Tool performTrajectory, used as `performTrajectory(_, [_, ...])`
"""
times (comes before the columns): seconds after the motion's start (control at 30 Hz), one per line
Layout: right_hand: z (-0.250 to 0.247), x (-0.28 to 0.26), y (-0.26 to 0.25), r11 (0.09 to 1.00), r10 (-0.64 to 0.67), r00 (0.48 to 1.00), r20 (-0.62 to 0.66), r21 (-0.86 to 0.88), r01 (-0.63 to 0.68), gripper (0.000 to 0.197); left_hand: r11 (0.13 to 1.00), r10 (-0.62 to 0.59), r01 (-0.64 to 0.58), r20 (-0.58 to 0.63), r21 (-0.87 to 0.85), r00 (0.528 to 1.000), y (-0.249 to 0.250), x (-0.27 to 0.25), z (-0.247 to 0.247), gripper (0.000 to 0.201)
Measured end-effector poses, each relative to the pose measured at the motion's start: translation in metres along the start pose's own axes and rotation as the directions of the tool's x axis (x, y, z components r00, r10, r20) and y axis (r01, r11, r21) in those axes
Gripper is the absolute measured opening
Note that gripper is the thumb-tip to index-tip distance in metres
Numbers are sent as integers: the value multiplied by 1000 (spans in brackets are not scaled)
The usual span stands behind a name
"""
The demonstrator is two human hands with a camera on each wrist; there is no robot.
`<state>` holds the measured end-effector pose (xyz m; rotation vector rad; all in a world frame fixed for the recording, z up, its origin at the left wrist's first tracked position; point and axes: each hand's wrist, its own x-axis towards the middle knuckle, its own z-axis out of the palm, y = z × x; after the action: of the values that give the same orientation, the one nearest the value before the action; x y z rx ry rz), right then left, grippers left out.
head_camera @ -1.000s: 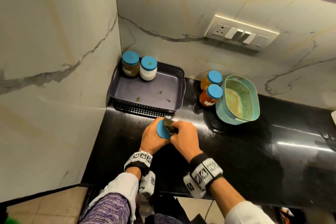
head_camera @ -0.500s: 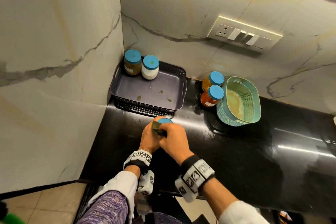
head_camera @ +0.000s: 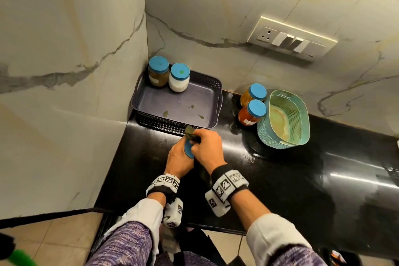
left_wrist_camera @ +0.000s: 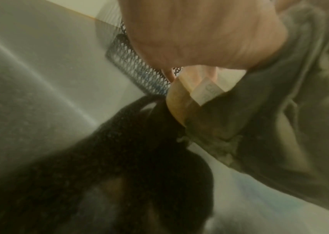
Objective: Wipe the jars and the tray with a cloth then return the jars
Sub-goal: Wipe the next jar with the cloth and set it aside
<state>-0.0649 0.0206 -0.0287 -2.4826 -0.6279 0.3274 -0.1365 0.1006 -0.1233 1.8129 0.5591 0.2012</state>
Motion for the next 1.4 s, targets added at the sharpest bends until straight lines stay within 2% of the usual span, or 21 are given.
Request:
performTrajectory(0.1, [-9, 2, 22, 997, 74, 993, -92, 33, -72, 22, 1000, 14, -14, 25, 12, 1000, 10, 2, -1, 43])
performTrajectory(0.2, [-23, -12, 44, 963, 211, 966, -148, 201, -180, 17, 1000, 3, -3, 1, 17, 1000, 14, 2, -5, 62])
performTrajectory(0.27, [-37, -21, 53, 879, 320, 933, -163, 418, -229, 7, 999, -28, 26, -48, -43, 998, 18, 5, -11, 61])
performTrajectory(0.33, [-56, -31, 50, 744, 370, 916, -156, 640, -191, 10, 983, -70, 51, -100, -179, 992, 29, 8, -19, 61])
performTrajectory(0.43, [-82, -45, 28, 596, 314, 937, -150, 800, -72, 13, 917, -95, 45, -107, -396, 990, 67, 12, -32, 59])
performTrajectory(0.53, [-98, -55, 2, 551, 217, 952, -218, 832, 65, 17, 805, -105, 64, -35, -590, 994, 113, 9, -43, 39])
performTrajectory(0.63, [-98, -57, -23, 554, 179, 949, -258, 824, 120, 19, 718, -134, 155, 84, -679, 987, 154, 2, -51, 44])
performTrajectory(0.7, [-98, -59, -35, 516, 181, 936, -303, 839, 172, 19, 683, -122, 184, 138, -707, 983, 173, -7, -56, 40])
performTrajectory(0.8, [-102, -55, -47, 475, 197, 918, -345, 852, 218, 21, 648, -98, 177, 149, -741, 984, 189, -18, -62, 47])
performTrajectory(0.87, [-107, -51, -56, 484, 183, 921, -344, 847, 220, 19, 619, -90, 174, 151, -766, 984, 191, -23, -66, 48])
performTrajectory(0.93, [-112, -45, -63, 492, 188, 935, -300, 853, 175, 14, 611, -100, 165, 131, -774, 986, 197, -28, -69, 48])
performTrajectory(1.03, [-117, -42, -75, 437, 225, 958, -175, 898, 62, 15, 655, -86, 72, 20, -753, 996, 208, -31, -71, 58])
performTrajectory(1.07, [-117, -45, -80, 432, 211, 963, -167, 900, 61, 16, 677, -65, 22, -30, -736, 997, 210, -30, -72, 61])
performTrajectory(1.13, [-115, -55, -88, 452, 166, 959, -228, 882, 131, 20, 699, -2, -59, -85, -713, 996, 214, -28, -76, 60])
performTrajectory(1.2, [-108, -67, -89, 475, 99, 941, -323, 847, 240, 27, 691, 22, -73, -80, -719, 997, 215, -26, -81, 57])
performTrajectory(1.27, [-101, -70, -87, 507, 10, 930, -366, 804, 311, 40, 663, 12, -70, -83, -745, 997, 216, -28, -85, 54])
performTrajectory(1.33, [-105, -62, -85, 543, 3, 937, -349, 788, 292, 41, 654, -5, -57, -80, -754, 997, 218, -28, -84, 53])
performTrajectory(1.4, [-119, -49, -86, 509, 68, 963, -262, 839, 193, 30, 676, 18, -80, -92, -733, 996, 221, -29, -83, 50])
